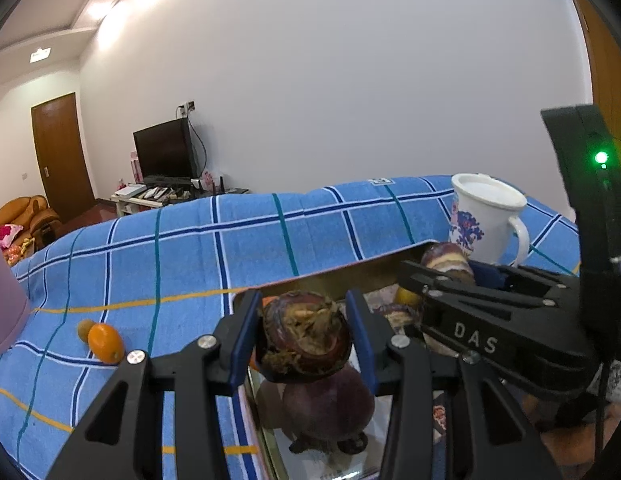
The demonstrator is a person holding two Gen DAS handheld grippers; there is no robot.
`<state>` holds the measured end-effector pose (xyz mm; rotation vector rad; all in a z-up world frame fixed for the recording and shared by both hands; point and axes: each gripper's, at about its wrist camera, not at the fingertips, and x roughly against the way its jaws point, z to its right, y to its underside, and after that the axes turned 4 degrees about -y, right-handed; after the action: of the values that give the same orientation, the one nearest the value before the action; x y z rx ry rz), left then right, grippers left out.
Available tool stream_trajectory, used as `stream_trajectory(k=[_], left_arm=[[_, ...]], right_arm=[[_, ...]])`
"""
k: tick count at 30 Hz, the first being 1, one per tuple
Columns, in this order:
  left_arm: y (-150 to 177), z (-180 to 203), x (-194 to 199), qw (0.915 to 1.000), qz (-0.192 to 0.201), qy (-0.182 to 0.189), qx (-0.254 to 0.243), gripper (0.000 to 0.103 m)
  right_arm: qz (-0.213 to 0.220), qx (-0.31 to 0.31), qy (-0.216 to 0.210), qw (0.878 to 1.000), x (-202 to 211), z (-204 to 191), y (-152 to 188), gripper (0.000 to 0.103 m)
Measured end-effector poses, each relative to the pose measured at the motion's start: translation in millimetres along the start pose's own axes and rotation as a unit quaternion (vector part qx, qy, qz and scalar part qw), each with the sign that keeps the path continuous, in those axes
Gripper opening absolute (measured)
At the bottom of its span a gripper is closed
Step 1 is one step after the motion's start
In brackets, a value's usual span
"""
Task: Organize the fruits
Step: 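Lower the cane piece and brown fruit into the tin and open both tools, then move both open tools from the tin back toward the kiwi and orange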
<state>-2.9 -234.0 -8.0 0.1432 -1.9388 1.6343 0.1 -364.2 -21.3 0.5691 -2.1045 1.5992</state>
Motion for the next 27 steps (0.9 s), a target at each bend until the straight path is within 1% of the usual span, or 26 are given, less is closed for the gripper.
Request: stream_trajectory(k=[3,7,9,10,12,14,15,16,17,19,21,24,27], left_arm=[[-0.5,-0.5,-2.3,1.0,-0.004,0.004,0.002,0.045],[0.8,-0.6,0.2,1.0,0.001,-0.001,0.002,0.045],[1.5,-1.5,1.0,1.0,0.002,-0.001,0.005,0.047],[1.4,-2.6,1.2,1.0,0.003,-0.001,0.008,0.05],[1.1,-5.7,1.7,0.9998,0.005,-0.006,0.017,0.061],[0.7,-9.3,3.1,0.9994,0.01,-0.01,0.03,0.08],[0.4,-11.1,4.3,0.9991,0.013,-0.011,0.038,0.085],[-0.3,-12.3,5.1,0.9989,0.016,-0.011,0.044,0.095],[-0.8,-12.3,6.8,0.9987,0.02,-0.01,0.046,0.103],[-1.5,-9.5,11.0,0.9987,0.032,-0.007,0.04,0.103],[-1.9,-3.7,16.3,0.9986,0.045,-0.007,0.026,0.103],[-3.3,-3.7,22.8,0.9975,0.06,-0.026,0.026,0.103],[-5.2,-11.5,21.9,0.9975,0.053,-0.031,0.036,0.103]], right_arm=[[-0.015,-0.013,-0.012,1.0,-4.5,2.6,1.2,0.049],[-0.014,-0.013,-0.014,1.0,-3.6,0.6,2.3,0.049],[-0.015,-0.016,-0.015,1.0,-3.4,0.7,2.8,0.05],[-0.016,-0.02,-0.017,1.0,-3.3,1.4,2.8,0.051],[-0.016,-0.031,-0.022,0.999,-2.6,4.4,2.5,0.051],[-0.008,-0.046,-0.029,0.998,1.7,10.2,2.1,0.051],[0.002,-0.055,-0.032,0.998,5.9,13.7,1.5,0.053],[0.015,-0.062,-0.031,0.997,11.0,16.7,0.8,0.055],[0.028,-0.067,-0.031,0.997,14.7,17.9,0.2,0.065],[0.056,-0.072,-0.033,0.995,23.2,18.6,0.2,0.078],[0.084,-0.065,-0.03,0.994,32.8,15.1,1.0,0.079],[0.098,-0.045,-0.008,0.994,37.9,6.7,0.7,0.079],[0.119,-0.033,0.013,0.992,45.6,1.4,2.2,0.079]])
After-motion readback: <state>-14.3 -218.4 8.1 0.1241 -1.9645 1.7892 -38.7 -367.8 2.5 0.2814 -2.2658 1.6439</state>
